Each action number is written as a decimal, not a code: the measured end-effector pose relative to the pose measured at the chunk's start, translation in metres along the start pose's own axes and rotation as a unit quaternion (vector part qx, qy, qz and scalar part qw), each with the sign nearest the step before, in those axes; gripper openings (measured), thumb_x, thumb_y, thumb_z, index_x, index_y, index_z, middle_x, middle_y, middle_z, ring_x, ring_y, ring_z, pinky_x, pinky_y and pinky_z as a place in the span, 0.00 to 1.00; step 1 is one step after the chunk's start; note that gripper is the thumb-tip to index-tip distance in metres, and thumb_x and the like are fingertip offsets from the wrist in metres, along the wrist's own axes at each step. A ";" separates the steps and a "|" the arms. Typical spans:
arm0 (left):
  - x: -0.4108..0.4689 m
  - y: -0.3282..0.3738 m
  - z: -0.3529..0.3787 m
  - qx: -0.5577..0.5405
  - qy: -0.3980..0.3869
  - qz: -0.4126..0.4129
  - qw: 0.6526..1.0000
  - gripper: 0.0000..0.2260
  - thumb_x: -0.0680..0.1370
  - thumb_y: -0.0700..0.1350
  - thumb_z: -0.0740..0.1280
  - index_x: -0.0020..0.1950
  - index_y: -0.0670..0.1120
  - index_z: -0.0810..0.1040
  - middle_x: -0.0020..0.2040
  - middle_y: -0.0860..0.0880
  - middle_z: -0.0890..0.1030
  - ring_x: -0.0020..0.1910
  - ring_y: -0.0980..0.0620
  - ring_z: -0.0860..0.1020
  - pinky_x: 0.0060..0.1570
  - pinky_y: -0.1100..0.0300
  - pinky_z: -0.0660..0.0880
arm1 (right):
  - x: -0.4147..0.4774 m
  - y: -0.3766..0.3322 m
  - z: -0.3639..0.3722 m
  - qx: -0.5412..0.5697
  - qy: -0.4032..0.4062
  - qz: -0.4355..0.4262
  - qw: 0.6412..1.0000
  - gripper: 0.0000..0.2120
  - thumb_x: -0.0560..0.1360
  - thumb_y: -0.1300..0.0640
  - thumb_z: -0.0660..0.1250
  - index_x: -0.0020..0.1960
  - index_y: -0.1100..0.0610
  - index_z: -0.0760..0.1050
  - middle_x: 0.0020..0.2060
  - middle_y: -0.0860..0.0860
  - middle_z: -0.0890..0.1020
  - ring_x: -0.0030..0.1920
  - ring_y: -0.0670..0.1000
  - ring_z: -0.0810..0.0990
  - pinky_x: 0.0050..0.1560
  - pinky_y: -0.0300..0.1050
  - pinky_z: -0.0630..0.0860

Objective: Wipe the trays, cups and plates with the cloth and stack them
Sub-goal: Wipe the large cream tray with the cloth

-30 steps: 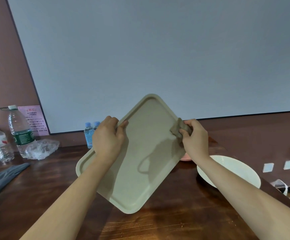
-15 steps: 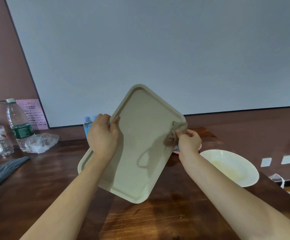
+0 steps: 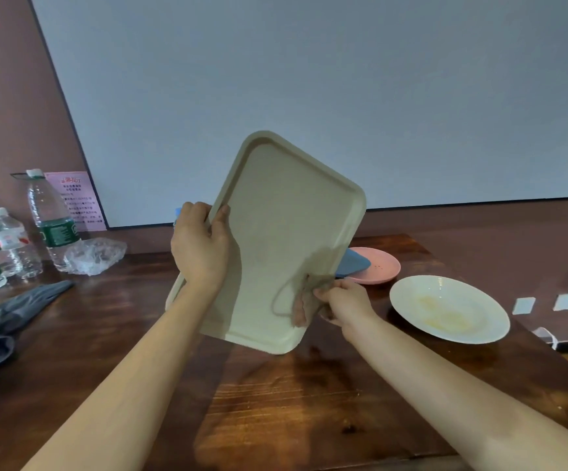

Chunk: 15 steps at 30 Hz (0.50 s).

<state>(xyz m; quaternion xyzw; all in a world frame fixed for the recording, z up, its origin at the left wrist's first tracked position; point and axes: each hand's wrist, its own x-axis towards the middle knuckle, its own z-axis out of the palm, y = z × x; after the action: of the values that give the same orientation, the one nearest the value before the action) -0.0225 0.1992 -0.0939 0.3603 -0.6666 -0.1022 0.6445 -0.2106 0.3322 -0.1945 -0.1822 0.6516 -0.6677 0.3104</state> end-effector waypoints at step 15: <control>-0.046 -0.008 -0.017 -0.629 -0.156 -0.524 0.553 0.27 0.87 0.54 0.59 0.80 0.37 0.63 0.73 0.28 0.75 0.64 0.30 0.83 0.69 0.41 0.79 | -0.038 -0.023 -0.043 -0.174 0.200 -0.416 0.870 0.14 0.75 0.66 0.73 0.48 0.47 0.75 0.51 0.39 0.82 0.53 0.47 0.80 0.47 0.38 0.77</control>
<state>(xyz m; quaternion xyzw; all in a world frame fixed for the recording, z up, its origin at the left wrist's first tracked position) -0.0080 0.2271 -0.1319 0.1269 -0.2161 -0.8697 0.4252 -0.2139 0.3886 -0.1689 -0.3500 0.6694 -0.6328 -0.1702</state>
